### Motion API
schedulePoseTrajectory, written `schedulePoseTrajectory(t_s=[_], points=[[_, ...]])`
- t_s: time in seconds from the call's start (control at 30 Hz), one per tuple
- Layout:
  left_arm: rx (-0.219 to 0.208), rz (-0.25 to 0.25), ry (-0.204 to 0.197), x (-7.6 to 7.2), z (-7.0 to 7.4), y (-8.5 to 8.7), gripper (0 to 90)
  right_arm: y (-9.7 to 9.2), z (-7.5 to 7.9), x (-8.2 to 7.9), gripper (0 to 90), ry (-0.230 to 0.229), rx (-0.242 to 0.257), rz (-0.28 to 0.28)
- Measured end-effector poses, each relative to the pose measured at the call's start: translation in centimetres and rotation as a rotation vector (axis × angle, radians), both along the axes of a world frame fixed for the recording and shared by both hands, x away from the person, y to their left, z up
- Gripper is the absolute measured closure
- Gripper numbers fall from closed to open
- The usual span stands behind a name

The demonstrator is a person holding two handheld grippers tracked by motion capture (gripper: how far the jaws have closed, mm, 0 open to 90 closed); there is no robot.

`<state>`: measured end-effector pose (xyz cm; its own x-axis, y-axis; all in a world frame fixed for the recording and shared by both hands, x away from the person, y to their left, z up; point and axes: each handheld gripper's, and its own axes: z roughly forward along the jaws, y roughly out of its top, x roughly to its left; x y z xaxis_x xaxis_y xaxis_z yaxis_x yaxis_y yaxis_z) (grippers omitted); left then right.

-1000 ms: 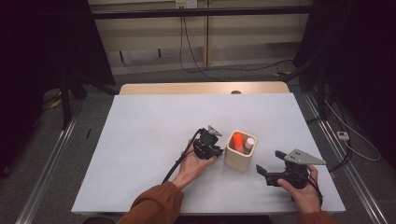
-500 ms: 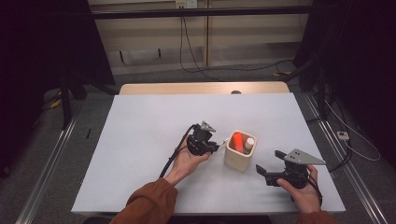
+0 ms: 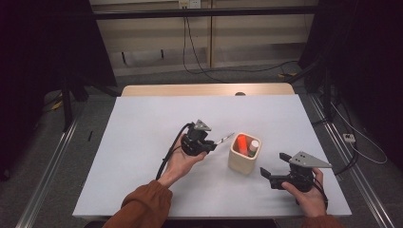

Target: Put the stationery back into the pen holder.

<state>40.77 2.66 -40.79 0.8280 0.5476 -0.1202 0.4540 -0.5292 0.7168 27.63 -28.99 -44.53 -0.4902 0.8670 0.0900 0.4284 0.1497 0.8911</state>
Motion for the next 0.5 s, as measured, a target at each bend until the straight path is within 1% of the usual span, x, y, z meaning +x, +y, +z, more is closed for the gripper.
schedulePoseTrajectory(t_s=[0.23, 0.37, 0.4, 0.43, 0.47, 0.5], points=[[-0.017, -0.001, -0.013, -0.4, 1.0, 1.6, 80.4, 0.3, 0.3, -0.1, 5.1, -0.015, -0.004, 0.008], [-0.024, -0.001, -0.019, -0.7, 1.2, 2.8, 80.3, 0.7, 0.6, -0.2, 4.8, -0.025, -0.008, 0.014], [-0.027, -0.004, -0.015, -0.8, 1.2, 3.1, 80.4, 0.8, 0.6, -0.3, 4.8, -0.03, -0.009, 0.017], [-0.021, 0.007, -0.022, -1.0, 1.2, 3.3, 80.3, 0.9, 0.7, -0.3, 4.7, -0.031, -0.012, 0.02], [-0.025, -0.007, -0.013, -1.0, 1.3, 3.7, 80.3, 1.1, 0.7, -0.4, 4.7, -0.035, -0.015, 0.023], [-0.022, -0.009, -0.016, -1.2, 1.3, 4.0, 80.3, 1.2, 0.7, -0.5, 4.6, -0.036, -0.018, 0.026]])
